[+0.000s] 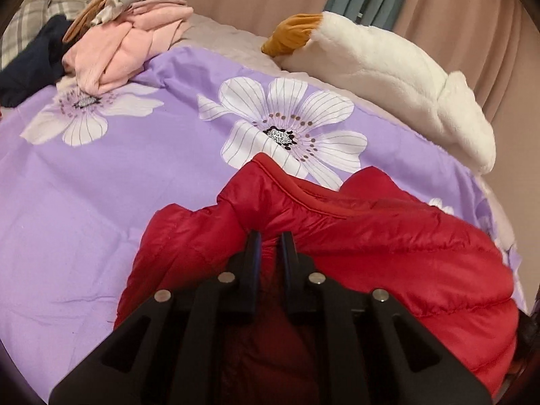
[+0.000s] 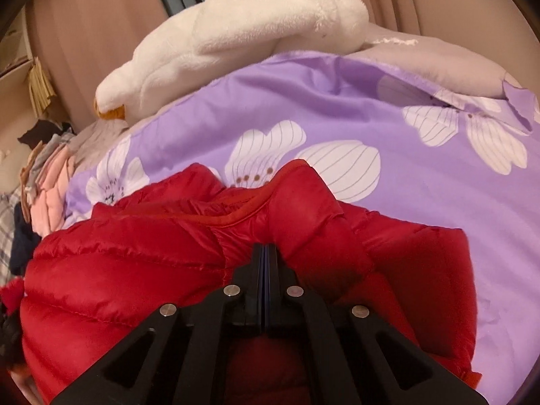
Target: Fold large clothes
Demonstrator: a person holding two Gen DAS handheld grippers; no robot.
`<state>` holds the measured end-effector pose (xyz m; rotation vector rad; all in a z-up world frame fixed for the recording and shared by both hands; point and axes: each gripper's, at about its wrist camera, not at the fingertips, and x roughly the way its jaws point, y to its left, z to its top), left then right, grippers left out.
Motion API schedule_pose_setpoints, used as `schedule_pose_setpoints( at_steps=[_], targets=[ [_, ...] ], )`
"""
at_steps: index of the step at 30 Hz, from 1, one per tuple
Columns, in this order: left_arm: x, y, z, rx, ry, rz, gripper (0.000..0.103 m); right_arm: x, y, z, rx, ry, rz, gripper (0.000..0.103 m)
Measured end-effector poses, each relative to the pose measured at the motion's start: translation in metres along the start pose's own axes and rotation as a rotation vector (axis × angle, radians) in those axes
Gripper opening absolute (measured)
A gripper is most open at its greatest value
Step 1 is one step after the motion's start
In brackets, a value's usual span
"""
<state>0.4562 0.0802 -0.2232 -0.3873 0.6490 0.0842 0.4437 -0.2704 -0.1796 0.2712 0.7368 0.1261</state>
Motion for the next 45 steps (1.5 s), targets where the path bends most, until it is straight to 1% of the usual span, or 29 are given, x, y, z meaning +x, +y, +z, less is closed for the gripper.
schedule_pose_setpoints(
  at_steps=[4,22,24,26,28,29,30,31,32,33,34,35,36,37,38,39,41,44,45],
  targets=[
    [-0.001,-0.006,-0.002,0.016,-0.001,0.017,0.014,0.000,0.001,-0.001,-0.003,-0.002,-0.006,0.000],
    [0.001,-0.004,-0.002,0.007,0.008,0.015,0.014,0.005,0.003,0.000,-0.008,0.003,-0.024,0.000],
    [-0.001,-0.006,-0.002,0.017,0.006,0.030,0.014,0.004,0.004,0.000,-0.010,0.004,-0.030,0.000],
    [-0.005,-0.008,-0.001,0.026,0.004,0.046,0.014,-0.001,0.008,0.000,-0.024,0.005,-0.057,0.000],
    [-0.015,-0.010,0.003,0.054,0.053,0.079,0.016,-0.008,0.010,0.001,-0.035,0.034,-0.070,0.000],
    [-0.027,-0.010,0.005,0.065,0.083,0.082,0.016,-0.023,0.008,0.002,-0.022,0.067,-0.063,0.000],
    [-0.045,-0.007,0.007,0.062,0.100,0.067,0.025,-0.037,0.005,0.001,-0.003,0.074,-0.040,0.000],
    [-0.067,-0.001,0.008,0.052,0.097,0.046,0.046,-0.055,0.002,0.000,0.004,0.058,-0.010,0.000],
    [-0.089,0.006,0.009,0.035,0.073,0.032,0.058,-0.079,-0.002,-0.001,-0.011,0.019,-0.002,0.003],
    [-0.106,0.013,0.009,0.013,0.042,0.025,0.080,-0.100,-0.005,-0.004,-0.030,-0.017,-0.020,0.026],
    [-0.125,0.022,0.009,-0.020,0.004,0.013,0.092,-0.123,-0.010,-0.009,-0.041,-0.045,-0.039,0.069],
    [-0.142,0.033,0.007,-0.054,-0.017,-0.006,0.095,-0.134,-0.014,-0.013,-0.036,-0.052,-0.040,0.090],
    [-0.155,0.044,0.005,-0.089,-0.017,-0.036,0.097,-0.149,-0.021,-0.020,-0.015,-0.055,-0.032,0.103],
    [-0.163,0.055,0.000,-0.109,0.008,-0.062,0.097,-0.156,-0.028,-0.025,0.011,-0.047,-0.026,0.103],
    [-0.163,0.059,-0.004,-0.109,0.034,-0.067,0.097,-0.162,-0.038,-0.032,0.049,-0.024,-0.011,0.103],
    [-0.161,0.064,-0.011,-0.102,0.082,-0.060,0.097,-0.163,-0.045,-0.038,0.072,-0.001,-0.004,0.103],
    [-0.151,0.068,-0.029,-0.085,0.167,-0.008,0.096,-0.160,-0.053,-0.047,0.101,0.041,-0.012,0.103],
    [-0.136,0.065,-0.052,-0.075,0.236,-0.027,0.096,-0.152,-0.056,-0.064,0.114,0.083,-0.002,0.103],
    [-0.124,0.064,-0.064,-0.090,0.290,-0.044,0.096,-0.146,-0.057,-0.069,0.130,0.106,0.009,0.103]
  ],
)
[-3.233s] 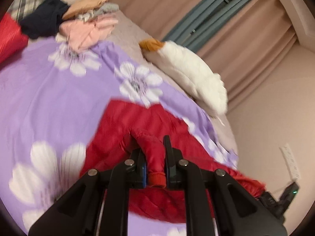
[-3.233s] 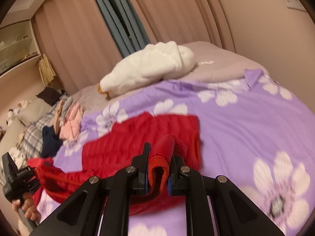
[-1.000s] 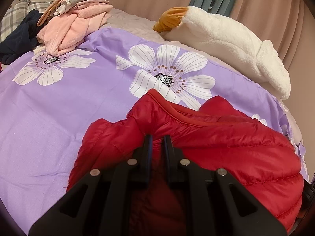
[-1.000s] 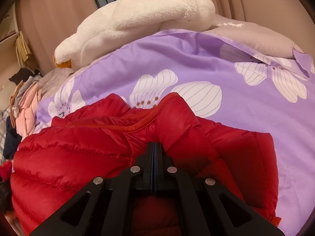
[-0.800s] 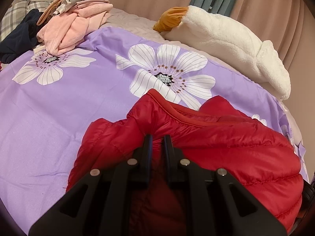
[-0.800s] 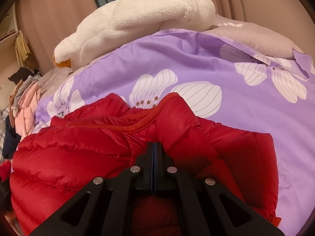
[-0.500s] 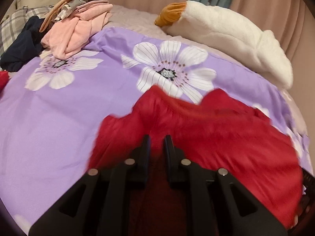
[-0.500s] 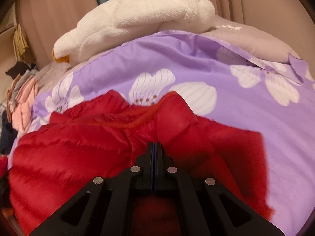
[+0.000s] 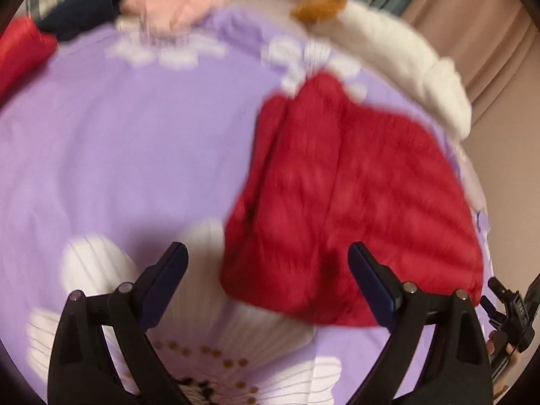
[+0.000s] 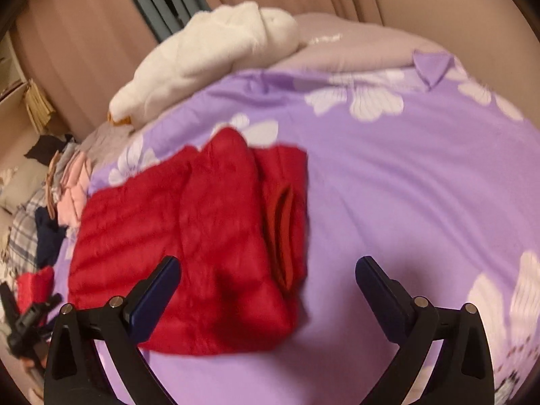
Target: Fold large clothes
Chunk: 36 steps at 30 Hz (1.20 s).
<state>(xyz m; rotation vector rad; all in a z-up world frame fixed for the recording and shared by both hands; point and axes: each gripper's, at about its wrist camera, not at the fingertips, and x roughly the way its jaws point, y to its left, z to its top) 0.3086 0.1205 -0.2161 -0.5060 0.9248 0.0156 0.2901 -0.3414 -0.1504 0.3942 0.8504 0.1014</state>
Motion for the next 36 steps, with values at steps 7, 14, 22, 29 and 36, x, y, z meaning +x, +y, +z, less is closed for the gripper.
schedule_pose_setpoints(
  at_steps=[7,14,22,29,36],
  targets=[
    [0.019,-0.018,-0.013,0.020,-0.022,-0.023,0.098,0.045,-0.002,-0.017,0.067,0.068,0.067,0.103],
    [0.034,-0.007,-0.008,-0.129,0.030,-0.308,0.063,0.061,0.018,-0.013,0.026,-0.007,0.056,0.099],
    [0.033,-0.047,-0.009,0.019,-0.071,-0.074,0.026,0.071,0.033,-0.013,-0.011,-0.021,0.136,0.033],
    [0.006,-0.076,-0.025,0.162,-0.143,0.104,0.018,0.042,0.048,-0.016,-0.110,-0.030,0.089,0.022],
    [-0.025,-0.088,-0.052,0.196,-0.152,0.125,0.017,0.002,0.045,-0.040,-0.134,-0.024,0.070,0.022]
  ],
)
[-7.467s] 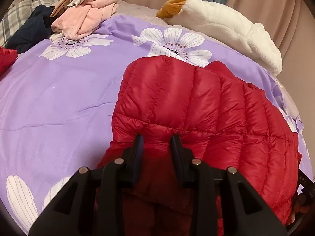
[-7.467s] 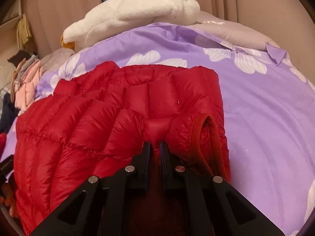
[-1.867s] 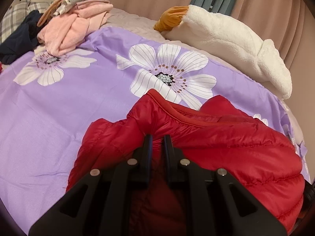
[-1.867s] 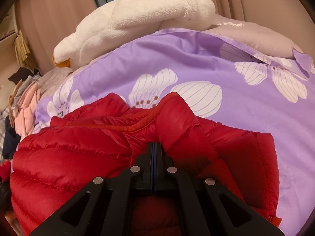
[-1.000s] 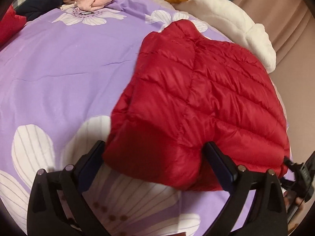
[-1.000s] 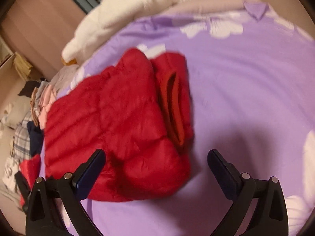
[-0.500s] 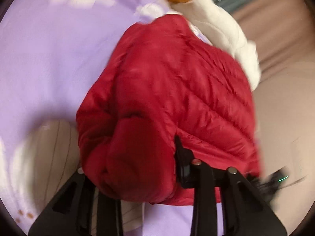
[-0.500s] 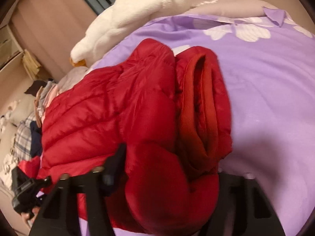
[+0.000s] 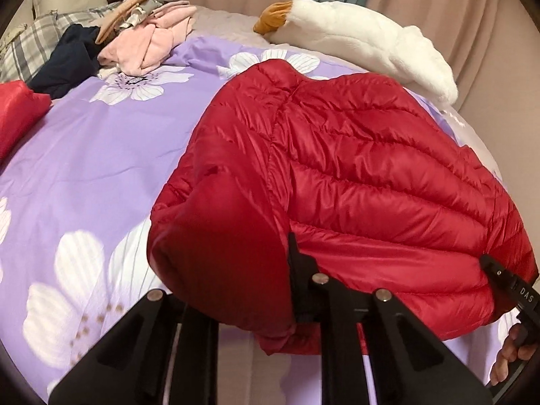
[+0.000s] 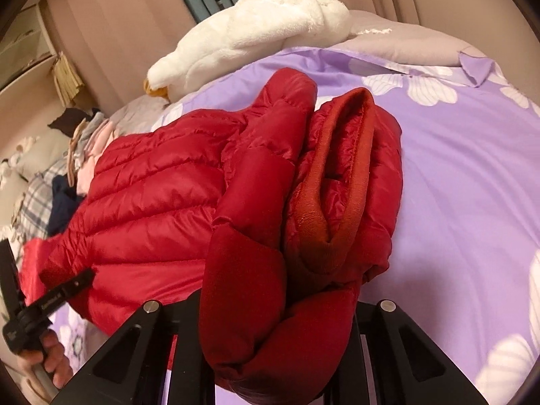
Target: Fold large clothes
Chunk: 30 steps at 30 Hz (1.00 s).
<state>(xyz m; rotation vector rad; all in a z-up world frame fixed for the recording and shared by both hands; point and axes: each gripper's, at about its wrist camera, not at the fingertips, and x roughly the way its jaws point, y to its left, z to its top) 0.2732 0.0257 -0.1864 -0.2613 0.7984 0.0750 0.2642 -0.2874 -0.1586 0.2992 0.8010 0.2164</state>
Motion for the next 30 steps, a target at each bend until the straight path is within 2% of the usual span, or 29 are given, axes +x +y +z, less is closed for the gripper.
schedule_pose_setpoints(
  at_steps=[7,12,16,18,20,22,23,25,27,30],
  targets=[
    [-0.044,0.000,-0.044,0.004,0.011,-0.013,0.017,-0.042,-0.009,-0.037,-0.007,0.032,-0.022,0.022],
    [-0.084,-0.007,-0.084,0.039,-0.016,-0.027,0.017,-0.074,-0.014,-0.074,-0.033,0.040,-0.057,0.022],
    [-0.093,-0.004,-0.109,0.006,-0.023,-0.059,0.018,-0.085,-0.023,-0.095,-0.009,0.026,-0.056,0.022],
    [-0.093,-0.004,-0.117,0.021,-0.037,-0.069,0.019,-0.084,-0.030,-0.100,-0.012,0.013,-0.061,0.023],
    [-0.091,-0.002,-0.122,0.028,-0.055,-0.076,0.025,-0.082,-0.040,-0.102,0.037,0.005,-0.033,0.029],
    [-0.089,0.006,-0.123,-0.017,-0.044,-0.083,0.038,-0.080,-0.057,-0.103,0.145,-0.008,-0.016,0.051],
    [-0.090,0.011,-0.121,-0.054,-0.036,-0.097,0.040,-0.079,-0.064,-0.103,0.196,-0.020,-0.014,0.055],
    [-0.092,0.024,-0.115,-0.137,-0.040,-0.148,0.047,-0.080,-0.068,-0.099,0.232,-0.025,-0.019,0.058],
    [-0.087,0.032,-0.111,-0.195,-0.036,-0.141,0.058,-0.087,-0.059,-0.092,0.188,-0.047,-0.073,0.060],
    [-0.069,0.034,-0.107,-0.225,0.027,-0.172,0.059,-0.093,-0.045,-0.092,0.140,-0.076,-0.137,0.063]
  ],
)
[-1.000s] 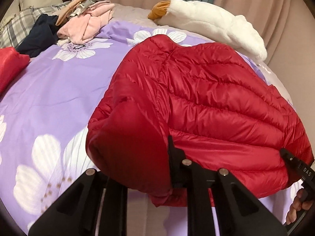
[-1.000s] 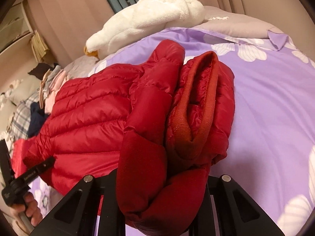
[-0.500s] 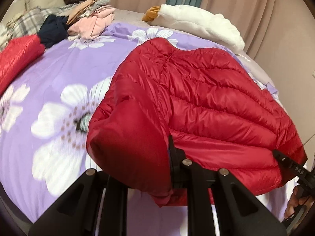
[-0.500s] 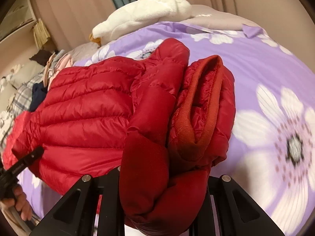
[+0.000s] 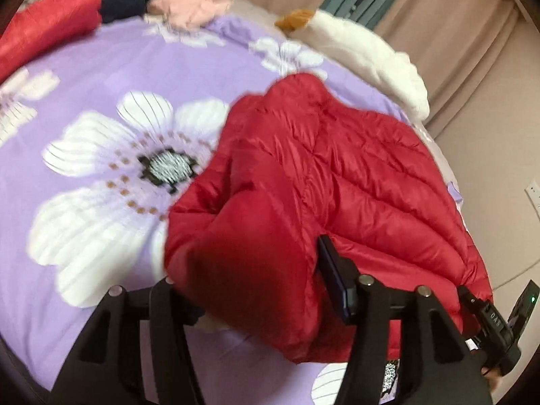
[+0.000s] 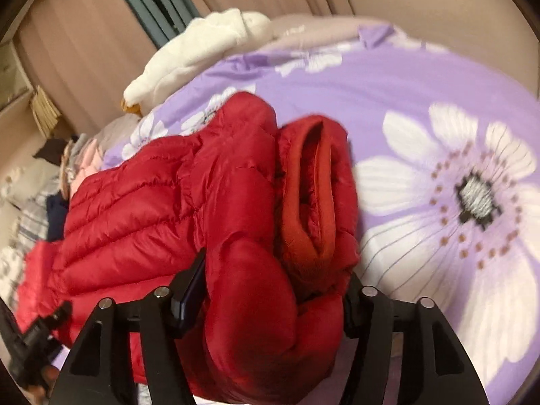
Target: Fold large clothes
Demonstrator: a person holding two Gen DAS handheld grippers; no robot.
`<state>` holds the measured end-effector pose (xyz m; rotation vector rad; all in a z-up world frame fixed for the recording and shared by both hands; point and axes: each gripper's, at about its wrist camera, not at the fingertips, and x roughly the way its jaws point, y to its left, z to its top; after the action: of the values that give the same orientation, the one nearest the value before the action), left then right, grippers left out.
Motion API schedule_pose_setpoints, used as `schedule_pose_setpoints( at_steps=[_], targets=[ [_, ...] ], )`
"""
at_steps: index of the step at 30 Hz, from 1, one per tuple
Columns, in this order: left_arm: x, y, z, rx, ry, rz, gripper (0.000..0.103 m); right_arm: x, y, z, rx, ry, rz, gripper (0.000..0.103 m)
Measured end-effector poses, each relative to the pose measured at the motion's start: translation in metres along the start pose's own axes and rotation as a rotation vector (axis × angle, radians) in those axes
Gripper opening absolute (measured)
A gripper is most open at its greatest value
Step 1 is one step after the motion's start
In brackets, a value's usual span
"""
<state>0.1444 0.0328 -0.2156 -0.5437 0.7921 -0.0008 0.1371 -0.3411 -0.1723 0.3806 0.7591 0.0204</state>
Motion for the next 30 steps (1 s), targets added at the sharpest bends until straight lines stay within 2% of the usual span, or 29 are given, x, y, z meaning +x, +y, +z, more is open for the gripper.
schedule_pose_setpoints(
  at_steps=[2,4,7,8,9,10,11,12,14,15,17,19,21,24,27,30],
  targets=[
    [0.010,0.005,0.002,-0.049,0.030,-0.054,0.059,-0.006,0.002,-0.002,-0.001,-0.026,-0.027,0.063],
    [0.022,0.016,0.004,-0.139,0.059,-0.140,0.058,-0.014,0.001,-0.001,0.021,-0.052,-0.049,0.063],
    [0.027,0.024,0.008,-0.202,0.077,-0.197,0.059,-0.030,-0.001,0.000,-0.020,-0.132,-0.110,0.063],
    [0.027,0.022,0.009,-0.199,0.080,-0.194,0.058,-0.037,0.000,0.000,-0.046,-0.179,-0.157,0.063],
    [0.027,0.018,0.010,-0.185,0.073,-0.179,0.058,-0.043,0.000,0.002,-0.055,-0.227,-0.210,0.069],
    [0.027,0.011,0.012,-0.163,0.061,-0.156,0.057,-0.043,-0.005,0.003,-0.034,-0.254,-0.221,0.076],
    [0.029,0.005,0.015,-0.134,0.047,-0.126,0.057,-0.040,-0.008,0.005,-0.008,-0.244,-0.198,0.076],
    [0.032,-0.006,0.018,-0.089,0.032,-0.080,0.057,-0.024,-0.015,0.009,0.036,-0.168,-0.129,0.075],
    [0.037,-0.014,0.020,-0.059,0.022,-0.038,0.056,0.002,-0.016,0.013,0.058,-0.056,-0.038,0.053],
    [0.040,-0.018,0.023,-0.050,0.020,-0.029,0.056,0.017,-0.014,0.015,0.052,-0.017,-0.060,0.049],
    [0.046,-0.017,0.027,-0.048,0.020,-0.032,0.056,0.029,-0.005,0.021,0.015,-0.031,-0.098,0.049],
    [0.052,-0.012,0.033,-0.088,0.030,-0.050,0.056,0.041,0.000,0.030,-0.025,-0.055,-0.098,0.048],
    [0.060,-0.010,0.038,-0.122,0.039,-0.072,0.056,0.055,-0.007,0.040,0.001,-0.042,-0.060,0.048],
    [0.062,-0.013,0.039,-0.108,0.036,-0.058,0.056,0.065,-0.026,0.047,0.102,-0.034,0.016,0.048],
    [0.060,-0.019,0.038,-0.097,0.018,-0.031,0.056,0.051,-0.021,0.046,0.097,-0.047,-0.014,0.049],
    [0.059,-0.022,0.037,-0.095,0.002,-0.003,0.055,0.023,-0.002,0.040,0.062,-0.124,-0.037,0.048]
  ],
)
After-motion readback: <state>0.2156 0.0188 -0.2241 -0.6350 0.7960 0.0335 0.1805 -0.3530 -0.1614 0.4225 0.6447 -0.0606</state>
